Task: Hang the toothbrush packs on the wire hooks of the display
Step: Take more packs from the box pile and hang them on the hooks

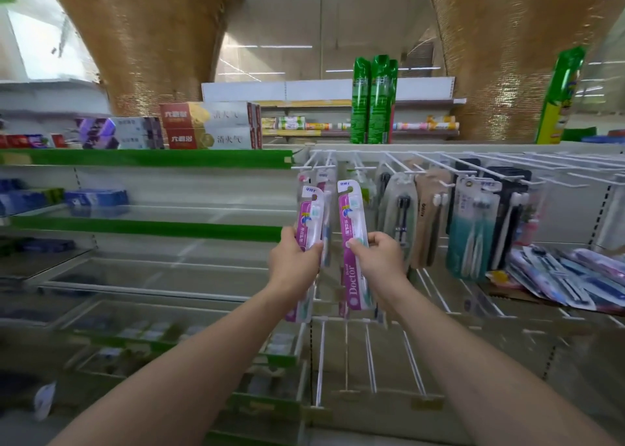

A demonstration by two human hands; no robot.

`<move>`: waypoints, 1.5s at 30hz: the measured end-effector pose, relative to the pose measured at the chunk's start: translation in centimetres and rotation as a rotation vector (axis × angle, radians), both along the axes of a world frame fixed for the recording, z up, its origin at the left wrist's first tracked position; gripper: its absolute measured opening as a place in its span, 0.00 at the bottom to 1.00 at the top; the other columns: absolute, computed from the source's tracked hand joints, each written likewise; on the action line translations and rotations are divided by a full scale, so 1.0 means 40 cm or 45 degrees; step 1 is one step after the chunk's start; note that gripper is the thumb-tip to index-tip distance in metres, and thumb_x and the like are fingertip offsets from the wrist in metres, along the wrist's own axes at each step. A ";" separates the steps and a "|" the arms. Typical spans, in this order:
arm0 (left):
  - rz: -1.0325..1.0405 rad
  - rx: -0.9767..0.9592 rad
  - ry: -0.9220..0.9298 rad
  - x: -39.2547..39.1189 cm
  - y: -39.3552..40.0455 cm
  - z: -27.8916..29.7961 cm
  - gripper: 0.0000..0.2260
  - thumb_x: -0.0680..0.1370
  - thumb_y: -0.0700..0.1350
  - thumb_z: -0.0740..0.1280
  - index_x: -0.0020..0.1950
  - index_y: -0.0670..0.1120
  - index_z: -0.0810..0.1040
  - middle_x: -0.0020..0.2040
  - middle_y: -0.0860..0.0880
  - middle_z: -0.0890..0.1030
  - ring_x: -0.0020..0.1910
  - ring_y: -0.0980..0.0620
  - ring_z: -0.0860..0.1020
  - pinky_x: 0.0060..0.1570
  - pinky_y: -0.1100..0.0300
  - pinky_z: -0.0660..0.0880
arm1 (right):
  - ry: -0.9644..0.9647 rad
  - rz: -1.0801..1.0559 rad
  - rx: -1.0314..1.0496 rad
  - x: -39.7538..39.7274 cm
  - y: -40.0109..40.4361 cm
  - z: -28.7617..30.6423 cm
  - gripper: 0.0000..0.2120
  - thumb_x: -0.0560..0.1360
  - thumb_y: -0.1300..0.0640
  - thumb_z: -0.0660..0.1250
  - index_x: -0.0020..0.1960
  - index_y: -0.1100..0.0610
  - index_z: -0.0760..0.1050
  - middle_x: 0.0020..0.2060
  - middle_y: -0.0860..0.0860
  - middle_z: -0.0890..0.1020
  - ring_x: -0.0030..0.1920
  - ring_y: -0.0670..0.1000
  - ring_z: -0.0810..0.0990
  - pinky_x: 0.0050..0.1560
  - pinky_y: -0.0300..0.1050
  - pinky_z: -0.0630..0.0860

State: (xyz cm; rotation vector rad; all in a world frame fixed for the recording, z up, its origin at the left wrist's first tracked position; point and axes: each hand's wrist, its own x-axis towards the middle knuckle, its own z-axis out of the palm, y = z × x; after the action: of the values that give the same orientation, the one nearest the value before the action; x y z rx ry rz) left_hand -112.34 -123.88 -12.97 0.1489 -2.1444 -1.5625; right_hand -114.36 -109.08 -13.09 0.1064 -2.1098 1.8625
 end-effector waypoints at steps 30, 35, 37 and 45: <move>-0.114 -0.087 0.140 -0.099 0.082 -0.023 0.13 0.76 0.59 0.72 0.53 0.53 0.76 0.44 0.52 0.84 0.45 0.51 0.83 0.49 0.43 0.82 | 0.190 0.086 -0.067 -0.146 -0.004 0.052 0.07 0.79 0.59 0.69 0.43 0.54 0.79 0.38 0.51 0.84 0.39 0.49 0.83 0.47 0.53 0.83; -0.046 -0.131 0.135 -0.093 0.025 -0.012 0.11 0.78 0.62 0.69 0.52 0.55 0.77 0.47 0.54 0.84 0.47 0.55 0.83 0.48 0.49 0.82 | 0.180 0.106 -0.049 -0.146 -0.009 0.080 0.05 0.82 0.58 0.66 0.47 0.54 0.79 0.42 0.51 0.86 0.43 0.50 0.86 0.44 0.46 0.84; 0.011 -0.158 0.138 -0.089 0.003 -0.006 0.10 0.80 0.57 0.69 0.54 0.53 0.76 0.48 0.54 0.83 0.46 0.58 0.81 0.44 0.59 0.78 | 0.165 0.125 -0.033 -0.153 -0.027 0.095 0.05 0.82 0.57 0.66 0.47 0.54 0.79 0.43 0.52 0.86 0.45 0.52 0.86 0.48 0.50 0.85; 0.151 -0.172 0.108 -0.077 -0.066 -0.022 0.13 0.80 0.57 0.69 0.57 0.50 0.77 0.50 0.53 0.82 0.51 0.52 0.81 0.55 0.48 0.79 | 0.040 0.126 0.086 -0.231 -0.111 0.099 0.07 0.80 0.51 0.67 0.45 0.52 0.78 0.42 0.52 0.85 0.45 0.56 0.85 0.52 0.59 0.83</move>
State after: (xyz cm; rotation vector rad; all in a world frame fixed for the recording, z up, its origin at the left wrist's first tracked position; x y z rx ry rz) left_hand -115.41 -126.54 -13.86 0.1598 -2.1261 -1.3303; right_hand -123.62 -113.51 -9.13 0.2590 -2.1831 1.8317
